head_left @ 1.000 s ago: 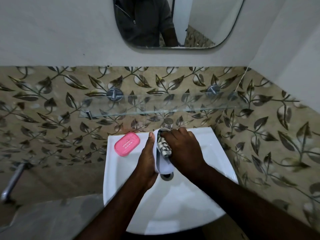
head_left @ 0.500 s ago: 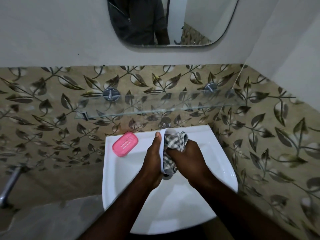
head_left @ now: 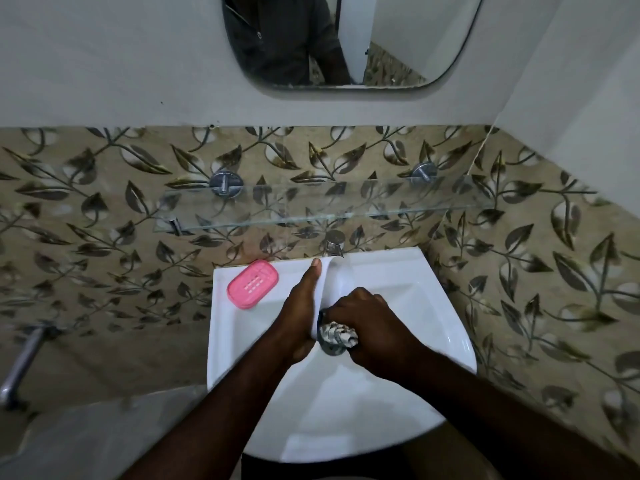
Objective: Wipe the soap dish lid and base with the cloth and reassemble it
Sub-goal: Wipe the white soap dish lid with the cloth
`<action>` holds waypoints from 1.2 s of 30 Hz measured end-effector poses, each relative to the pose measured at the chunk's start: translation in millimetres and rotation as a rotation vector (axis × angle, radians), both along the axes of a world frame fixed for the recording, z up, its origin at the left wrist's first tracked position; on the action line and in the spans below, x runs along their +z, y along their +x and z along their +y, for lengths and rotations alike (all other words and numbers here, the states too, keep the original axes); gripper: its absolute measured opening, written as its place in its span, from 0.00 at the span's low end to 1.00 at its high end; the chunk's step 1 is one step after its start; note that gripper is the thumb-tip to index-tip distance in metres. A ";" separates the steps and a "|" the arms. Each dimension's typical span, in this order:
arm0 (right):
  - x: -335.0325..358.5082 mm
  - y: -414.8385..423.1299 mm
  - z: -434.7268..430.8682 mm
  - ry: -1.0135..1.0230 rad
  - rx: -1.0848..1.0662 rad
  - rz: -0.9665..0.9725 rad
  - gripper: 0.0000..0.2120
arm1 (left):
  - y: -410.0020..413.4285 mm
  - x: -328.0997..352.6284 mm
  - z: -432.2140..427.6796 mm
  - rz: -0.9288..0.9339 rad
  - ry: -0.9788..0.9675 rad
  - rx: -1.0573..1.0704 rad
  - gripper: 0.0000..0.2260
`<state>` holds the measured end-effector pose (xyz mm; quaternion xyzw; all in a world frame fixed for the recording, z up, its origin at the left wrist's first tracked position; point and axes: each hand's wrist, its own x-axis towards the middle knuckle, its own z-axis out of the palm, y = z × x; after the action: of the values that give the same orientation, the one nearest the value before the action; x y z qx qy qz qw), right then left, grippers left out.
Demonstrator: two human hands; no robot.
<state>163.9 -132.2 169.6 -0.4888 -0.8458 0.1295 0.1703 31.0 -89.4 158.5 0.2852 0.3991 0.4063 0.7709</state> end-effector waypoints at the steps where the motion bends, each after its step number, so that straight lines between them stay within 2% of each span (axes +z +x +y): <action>1: -2.6 2.5 2.5 0.120 0.015 -0.106 0.13 | 1.1 0.0 -0.3 -0.034 -0.022 -0.019 0.25; 3: -7.1 6.7 7.4 0.309 0.027 -0.233 0.09 | 0.8 -2.5 0.2 -0.086 -0.057 -0.065 0.26; 6: -15.1 20.7 19.2 0.474 0.043 -0.251 0.04 | 2.8 -14.4 -3.2 -0.117 -0.092 -0.099 0.30; 8: -18.0 29.5 25.2 0.527 0.037 -0.273 0.07 | 4.7 -23.0 -6.6 -0.147 -0.119 -0.110 0.27; 10: -20.3 29.6 27.5 0.491 0.010 -0.285 0.09 | 6.5 -27.1 -7.9 -0.100 -0.116 -0.100 0.24; 14: -18.6 8.4 23.5 0.203 -0.220 -0.177 0.13 | 12.8 -32.4 0.6 0.031 -0.127 -0.012 0.23; 16: -19.8 2.3 17.5 0.019 -0.300 -0.054 0.15 | 15.6 -32.3 1.2 0.027 -0.155 -0.003 0.22; 19: -21.8 -4.7 2.5 -0.239 -0.374 0.239 0.10 | 17.0 -31.3 -1.4 0.111 -0.159 0.053 0.22; 21: -19.2 -12.5 -8.6 -0.432 -0.430 0.509 0.04 | 15.9 -31.8 -0.9 0.234 -0.052 0.123 0.22; 23: -10.7 -18.3 -11.9 -0.519 -0.448 0.697 0.06 | 13.6 -27.5 -0.5 0.270 0.054 0.150 0.23; 26: 2.3 -23.3 4.2 -0.636 -0.604 1.075 0.06 | 12.6 -16.7 3.0 0.116 0.105 0.124 0.22; 29: 16.3 -27.3 24.6 -0.596 -0.808 1.357 0.05 | 17.9 -9.2 3.4 -0.043 0.144 0.071 0.22; 31: 17.9 -31.2 26.4 -0.494 -0.786 1.319 0.04 | 19.5 -11.9 2.0 -0.108 0.132 0.063 0.23; 34: 14.2 -31.8 14.2 -0.336 -0.549 0.991 0.06 | 9.1 -7.1 5.2 -0.107 0.099 0.042 0.19; 36: 9.4 -25.0 9.6 -0.302 -0.367 0.767 0.07 | -1.4 -3.7 9.7 -0.052 0.098 0.042 0.17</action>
<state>138.9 -122.6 179.0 -0.5669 -0.5924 0.3909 0.4182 29.6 -79.7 154.8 0.3034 0.3646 0.4485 0.7575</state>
